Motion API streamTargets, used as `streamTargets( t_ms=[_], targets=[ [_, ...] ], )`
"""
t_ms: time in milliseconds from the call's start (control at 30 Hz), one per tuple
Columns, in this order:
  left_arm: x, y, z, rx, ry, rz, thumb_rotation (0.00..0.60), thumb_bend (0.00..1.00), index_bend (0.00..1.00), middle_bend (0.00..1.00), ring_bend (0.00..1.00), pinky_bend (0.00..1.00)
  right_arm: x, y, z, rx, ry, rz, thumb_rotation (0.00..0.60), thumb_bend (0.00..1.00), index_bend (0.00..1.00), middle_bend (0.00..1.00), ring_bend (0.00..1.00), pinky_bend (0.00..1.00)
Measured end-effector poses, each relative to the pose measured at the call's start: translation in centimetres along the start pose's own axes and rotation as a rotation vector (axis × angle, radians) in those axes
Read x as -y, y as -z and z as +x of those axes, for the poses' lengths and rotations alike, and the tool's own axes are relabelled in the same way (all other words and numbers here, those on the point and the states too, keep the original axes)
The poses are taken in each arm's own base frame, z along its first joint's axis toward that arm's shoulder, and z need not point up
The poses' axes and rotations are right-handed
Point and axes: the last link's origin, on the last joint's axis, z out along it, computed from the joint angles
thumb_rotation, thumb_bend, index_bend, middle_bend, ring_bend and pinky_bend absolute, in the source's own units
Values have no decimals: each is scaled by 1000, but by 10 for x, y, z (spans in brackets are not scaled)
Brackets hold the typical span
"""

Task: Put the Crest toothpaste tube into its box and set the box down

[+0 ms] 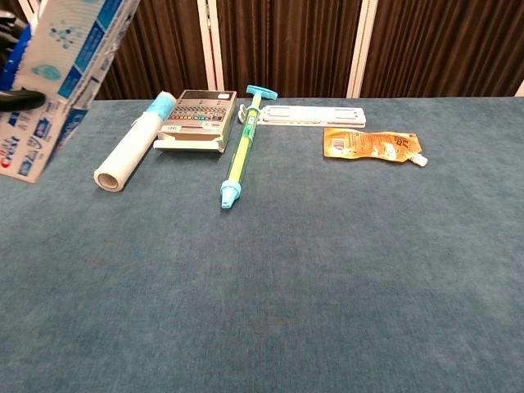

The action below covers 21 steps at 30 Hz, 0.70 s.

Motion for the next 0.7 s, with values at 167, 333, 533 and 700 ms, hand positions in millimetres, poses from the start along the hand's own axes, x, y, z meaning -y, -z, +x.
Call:
streamTargets(
  t_ms=[167,333,533,700],
  targets=[
    [-9,-2,-9,19,-2,-31,600,336,438,445,167,273,17,-15,9,33,-39,76,600,467,507,640,290,0],
    [-18,-2,-14,32,15,-56,600,336,438,445,166,273,20,-23,2,48,-57,82,600,467,507,640,290,0],
    [-22,4,-14,39,18,-65,600,337,438,444,166,272,17,-31,-11,44,-69,64,600,467,507,640,290,0],
    [-22,6,-9,27,18,-64,600,337,438,444,166,272,17,-37,-23,37,-87,53,600,466,507,640,290,0]
  ],
)
